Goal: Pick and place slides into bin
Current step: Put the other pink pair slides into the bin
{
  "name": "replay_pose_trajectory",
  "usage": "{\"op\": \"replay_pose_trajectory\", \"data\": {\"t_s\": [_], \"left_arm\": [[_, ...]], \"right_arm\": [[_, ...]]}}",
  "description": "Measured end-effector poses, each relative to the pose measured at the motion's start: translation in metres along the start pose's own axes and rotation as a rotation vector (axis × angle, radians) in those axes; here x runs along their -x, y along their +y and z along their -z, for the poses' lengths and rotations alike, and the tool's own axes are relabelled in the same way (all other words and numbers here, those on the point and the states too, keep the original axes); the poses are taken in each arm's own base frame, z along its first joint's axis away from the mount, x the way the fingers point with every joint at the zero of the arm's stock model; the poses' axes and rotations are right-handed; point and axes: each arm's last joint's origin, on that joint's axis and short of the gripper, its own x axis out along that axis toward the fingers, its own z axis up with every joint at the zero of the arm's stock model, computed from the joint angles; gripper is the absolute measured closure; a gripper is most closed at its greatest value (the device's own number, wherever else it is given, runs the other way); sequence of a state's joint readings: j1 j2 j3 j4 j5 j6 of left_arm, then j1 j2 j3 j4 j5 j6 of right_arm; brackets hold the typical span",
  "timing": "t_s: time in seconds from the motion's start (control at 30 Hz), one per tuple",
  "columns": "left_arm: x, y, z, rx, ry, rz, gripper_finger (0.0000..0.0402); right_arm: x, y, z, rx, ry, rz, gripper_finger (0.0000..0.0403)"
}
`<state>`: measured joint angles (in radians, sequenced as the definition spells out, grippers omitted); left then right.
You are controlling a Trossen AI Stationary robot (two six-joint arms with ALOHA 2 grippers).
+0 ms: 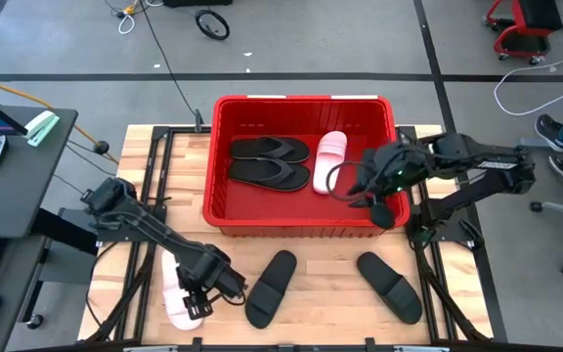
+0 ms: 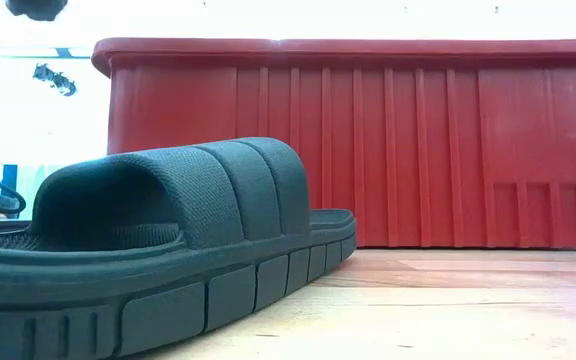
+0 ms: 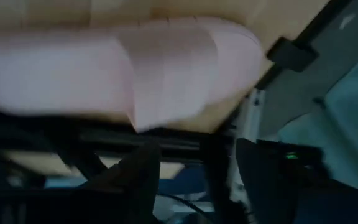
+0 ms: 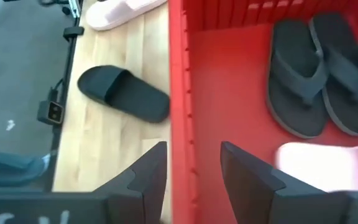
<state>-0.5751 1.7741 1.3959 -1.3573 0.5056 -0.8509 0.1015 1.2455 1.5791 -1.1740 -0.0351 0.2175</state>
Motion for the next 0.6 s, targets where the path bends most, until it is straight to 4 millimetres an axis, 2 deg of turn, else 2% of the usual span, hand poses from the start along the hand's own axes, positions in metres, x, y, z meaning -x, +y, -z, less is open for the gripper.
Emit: {"op": "replay_pose_trajectory", "data": {"t_s": [0.13, 0.27, 0.37, 0.47, 0.6], "left_arm": [[-0.02, 0.023, -0.01, -0.094, 0.065, -0.043, 0.0199], [-0.04, 0.048, -0.015, -0.112, 0.175, -0.046, 0.0207], [-0.051, 0.06, -0.016, -0.145, 0.225, -0.029, 0.0215], [-0.053, 0.064, -0.018, -0.166, 0.237, -0.012, 0.0225], [-0.044, 0.063, -0.019, -0.187, 0.209, 0.051, 0.024]], "right_arm": [[-0.016, 0.011, -0.002, -0.018, 0.051, -0.019, 0.0247], [-0.034, 0.023, -0.003, -0.03, 0.109, -0.033, 0.0247], [-0.048, 0.033, -0.002, -0.026, 0.155, -0.039, 0.0247], [-0.061, 0.044, -0.001, 0.003, 0.198, -0.048, 0.0247], [-0.077, 0.057, 0.002, 0.067, 0.247, -0.059, 0.0247]]}}
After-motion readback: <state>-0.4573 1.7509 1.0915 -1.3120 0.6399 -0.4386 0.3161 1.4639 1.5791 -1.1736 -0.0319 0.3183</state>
